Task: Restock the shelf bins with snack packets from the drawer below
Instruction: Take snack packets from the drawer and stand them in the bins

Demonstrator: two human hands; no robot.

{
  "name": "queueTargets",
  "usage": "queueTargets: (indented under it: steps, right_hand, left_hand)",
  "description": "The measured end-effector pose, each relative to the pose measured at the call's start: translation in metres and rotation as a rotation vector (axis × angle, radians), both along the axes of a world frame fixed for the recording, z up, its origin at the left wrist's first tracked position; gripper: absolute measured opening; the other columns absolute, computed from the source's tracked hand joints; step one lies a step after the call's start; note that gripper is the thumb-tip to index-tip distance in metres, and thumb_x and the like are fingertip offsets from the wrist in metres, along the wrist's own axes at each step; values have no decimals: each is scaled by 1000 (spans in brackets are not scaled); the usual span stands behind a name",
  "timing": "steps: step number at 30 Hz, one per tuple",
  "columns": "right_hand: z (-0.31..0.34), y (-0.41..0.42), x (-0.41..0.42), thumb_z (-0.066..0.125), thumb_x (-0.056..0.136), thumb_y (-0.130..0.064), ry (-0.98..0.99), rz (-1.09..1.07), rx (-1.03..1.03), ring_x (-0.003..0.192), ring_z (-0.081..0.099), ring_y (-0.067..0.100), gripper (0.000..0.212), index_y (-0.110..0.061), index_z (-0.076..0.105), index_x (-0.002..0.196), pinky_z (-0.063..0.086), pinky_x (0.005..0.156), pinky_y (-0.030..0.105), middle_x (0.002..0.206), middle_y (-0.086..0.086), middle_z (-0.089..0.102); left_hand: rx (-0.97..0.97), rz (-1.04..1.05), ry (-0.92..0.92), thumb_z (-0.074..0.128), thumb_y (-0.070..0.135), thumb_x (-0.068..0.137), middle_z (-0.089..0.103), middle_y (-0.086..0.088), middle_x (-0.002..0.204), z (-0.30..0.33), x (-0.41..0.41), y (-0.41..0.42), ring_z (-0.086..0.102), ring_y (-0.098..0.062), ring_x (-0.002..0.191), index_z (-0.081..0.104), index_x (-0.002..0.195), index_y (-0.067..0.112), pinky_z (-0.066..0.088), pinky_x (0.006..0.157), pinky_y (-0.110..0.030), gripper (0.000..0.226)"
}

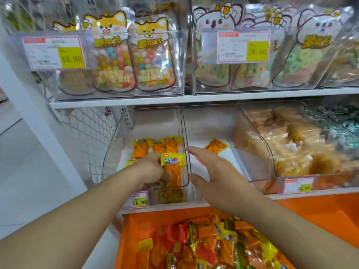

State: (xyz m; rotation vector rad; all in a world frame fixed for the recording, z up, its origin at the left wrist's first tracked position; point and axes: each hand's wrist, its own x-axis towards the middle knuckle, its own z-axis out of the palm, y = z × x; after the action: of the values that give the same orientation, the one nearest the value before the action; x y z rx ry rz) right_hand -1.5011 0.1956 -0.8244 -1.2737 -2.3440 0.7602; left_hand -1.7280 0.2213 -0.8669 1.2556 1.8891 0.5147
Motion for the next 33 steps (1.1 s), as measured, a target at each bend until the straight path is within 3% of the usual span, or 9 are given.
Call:
queueTargets:
  steps: [4, 7, 9, 13, 16, 21, 26, 30, 33]
  right_hand:
    - [-1, -2, 2, 58, 105, -36, -3, 12, -1, 154, 17, -1, 70, -43, 20, 162, 16, 118, 16, 166, -27, 24]
    - [-1, -3, 3, 60, 104, -36, 3, 12, -14, 155, 18, 1, 71, -43, 19, 163, 20, 123, 23, 166, -26, 24]
    - [-2, -3, 3, 60, 104, -35, 7, 13, -18, 155, 20, 4, 72, -44, 19, 162, 24, 126, 31, 166, -25, 26]
    - [-3, -3, 2, 62, 102, -33, 17, 10, -21, 154, 24, 6, 73, -45, 20, 161, 31, 125, 38, 165, -24, 29]
    - [-1, -3, 3, 62, 102, -33, 20, 21, -12, 154, 25, 7, 73, -44, 21, 161, 32, 125, 37, 164, -23, 31]
    - [-1, -4, 4, 62, 102, -32, 18, 29, -5, 152, 29, 8, 73, -42, 21, 161, 34, 123, 35, 163, -20, 35]
    - [2, -6, 8, 62, 102, -32, 32, 23, -3, 151, 31, 10, 71, -42, 23, 161, 36, 121, 35, 163, -17, 36]
    - [9, -14, 18, 63, 102, -31, 33, 3, 5, 147, 36, 8, 69, -40, 27, 160, 37, 118, 30, 159, -17, 40]
    - [15, -24, 31, 65, 101, -27, 63, -31, 37, 130, 49, 4, 60, -35, 40, 154, 44, 106, 23, 145, -15, 52]
  left_hand:
    - [-49, -79, 120, 92, 16, 73, 80, -1, 91, 6, -4, -1, 76, -24, 89, 73, 99, 22, 61, 90, -48, 34]
    - [-87, -75, 146, 93, 11, 73, 77, -2, 100, 6, -4, -3, 73, -22, 95, 60, 92, 22, 59, 94, -41, 39]
    - [-99, -90, 182, 94, 16, 72, 72, -2, 109, 8, -2, -4, 69, -23, 103, 52, 100, 26, 57, 98, -42, 51]
    - [-96, -138, 263, 94, 25, 70, 74, -12, 113, 11, -2, -2, 70, -29, 106, 67, 111, 11, 58, 96, -48, 51]
    - [-96, -167, 321, 92, 31, 73, 72, -7, 116, 12, -4, -3, 68, -27, 105, 65, 124, 11, 58, 96, -46, 61]
    - [-96, -163, 210, 90, 27, 74, 66, -2, 127, 9, -10, -4, 66, -25, 113, 58, 138, 24, 56, 101, -44, 72]
    - [-77, -202, 165, 87, 39, 75, 75, 2, 113, 14, -12, -11, 72, -18, 100, 58, 139, 29, 58, 97, -43, 71]
    - [49, -194, 279, 78, 43, 88, 65, 3, 132, 25, 2, -31, 64, -18, 114, 54, 145, 27, 53, 102, -36, 64]
    - [341, -124, 233, 76, 31, 92, 64, 12, 126, 36, 23, -62, 62, -8, 113, 59, 139, 29, 51, 97, -26, 50]
